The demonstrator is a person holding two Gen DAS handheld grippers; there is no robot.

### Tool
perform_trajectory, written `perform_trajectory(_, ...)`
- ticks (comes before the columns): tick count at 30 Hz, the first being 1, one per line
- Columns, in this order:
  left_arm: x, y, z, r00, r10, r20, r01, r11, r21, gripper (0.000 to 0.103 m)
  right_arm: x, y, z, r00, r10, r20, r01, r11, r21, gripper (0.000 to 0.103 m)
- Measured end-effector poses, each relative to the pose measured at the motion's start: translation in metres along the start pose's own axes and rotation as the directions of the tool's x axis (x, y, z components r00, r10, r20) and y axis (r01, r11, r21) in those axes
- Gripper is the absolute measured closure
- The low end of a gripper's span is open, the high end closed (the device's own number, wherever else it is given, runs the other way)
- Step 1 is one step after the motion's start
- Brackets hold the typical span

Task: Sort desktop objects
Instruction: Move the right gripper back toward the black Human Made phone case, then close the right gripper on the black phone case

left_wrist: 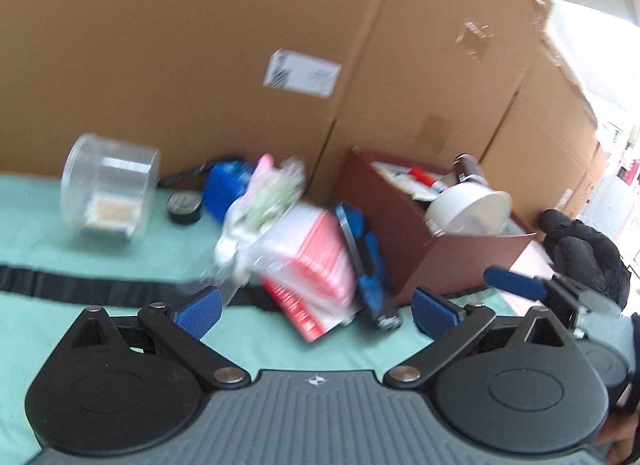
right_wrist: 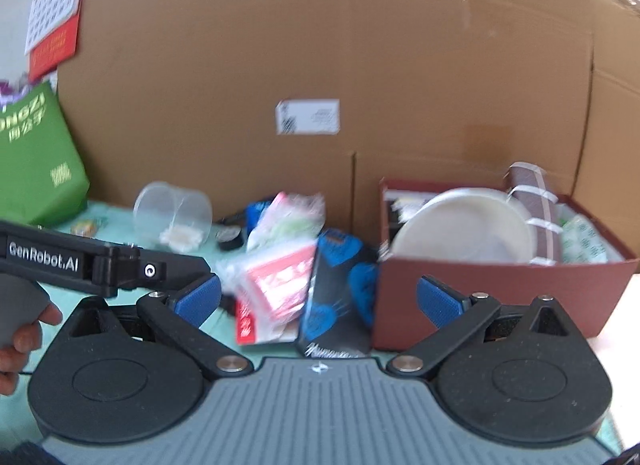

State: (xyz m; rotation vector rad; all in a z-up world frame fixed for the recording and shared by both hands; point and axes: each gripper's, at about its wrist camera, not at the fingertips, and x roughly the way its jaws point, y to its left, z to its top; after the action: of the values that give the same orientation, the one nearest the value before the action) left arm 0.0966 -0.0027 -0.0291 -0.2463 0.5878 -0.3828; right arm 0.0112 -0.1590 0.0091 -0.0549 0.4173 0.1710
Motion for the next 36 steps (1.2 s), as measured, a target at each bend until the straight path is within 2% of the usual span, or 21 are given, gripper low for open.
perform_trajectory(6,0.017,0.006,0.004,0.999,-0.029,-0.028,0.029,1.0,0.01,0.0,0.028,0.011,-0.024,0.996,0.014,-0.093,-0.009,0.998,0.059,0.002)
perform_trajectory(10,0.03,-0.005,0.011,0.994,-0.102,-0.04,0.103,0.994,0.028,0.002,0.041,0.005,-0.031,0.993,0.002,-0.121,0.009,0.996,0.086,0.003)
perform_trajectory(12,0.042,-0.013,0.016,0.99,-0.128,-0.057,0.13,0.991,0.033,0.01,0.047,-0.001,-0.032,0.992,0.007,-0.13,0.007,0.994,0.106,0.016)
perform_trajectory(13,0.05,-0.016,0.019,0.989,-0.134,-0.067,0.136,0.99,0.033,0.012,0.05,-0.004,-0.033,0.99,0.012,-0.14,0.004,0.993,0.114,0.016)
perform_trajectory(20,0.105,-0.027,0.042,0.984,-0.136,-0.114,0.136,0.991,-0.007,0.036,0.07,-0.024,-0.042,0.985,0.04,-0.167,-0.011,0.986,0.167,0.017)
perform_trajectory(29,0.143,-0.041,0.058,0.987,-0.112,-0.117,0.118,0.992,0.045,0.038,0.09,-0.041,-0.044,0.979,0.093,-0.179,-0.053,0.976,0.213,0.023)
perform_trajectory(31,0.149,-0.042,0.058,0.988,-0.104,-0.117,0.111,0.992,0.056,0.043,0.094,-0.044,-0.044,0.979,0.104,-0.176,-0.062,0.971,0.229,0.027)
perform_trajectory(32,0.152,-0.043,0.057,0.988,-0.101,-0.116,0.108,0.992,0.063,0.05,0.095,-0.045,-0.044,0.979,0.105,-0.172,-0.063,0.97,0.234,0.027)
perform_trajectory(33,0.153,-0.044,0.056,0.988,-0.095,-0.119,0.103,0.992,0.066,0.062,0.095,-0.046,-0.043,0.979,0.109,-0.173,-0.065,0.968,0.243,0.028)
perform_trajectory(34,0.153,-0.044,0.054,0.99,-0.079,-0.12,0.087,0.994,0.064,0.07,0.094,-0.047,-0.044,0.979,0.109,-0.171,-0.065,0.967,0.246,0.03)
perform_trajectory(35,0.153,-0.044,0.052,0.99,-0.073,-0.12,0.081,0.995,0.059,0.077,0.093,-0.048,-0.044,0.979,0.115,-0.17,-0.071,0.967,0.246,0.037)
perform_trajectory(36,0.151,-0.043,0.051,0.991,-0.076,-0.113,0.082,0.995,0.049,0.078,0.091,-0.05,-0.044,0.976,0.141,-0.167,-0.094,0.961,0.262,0.037)
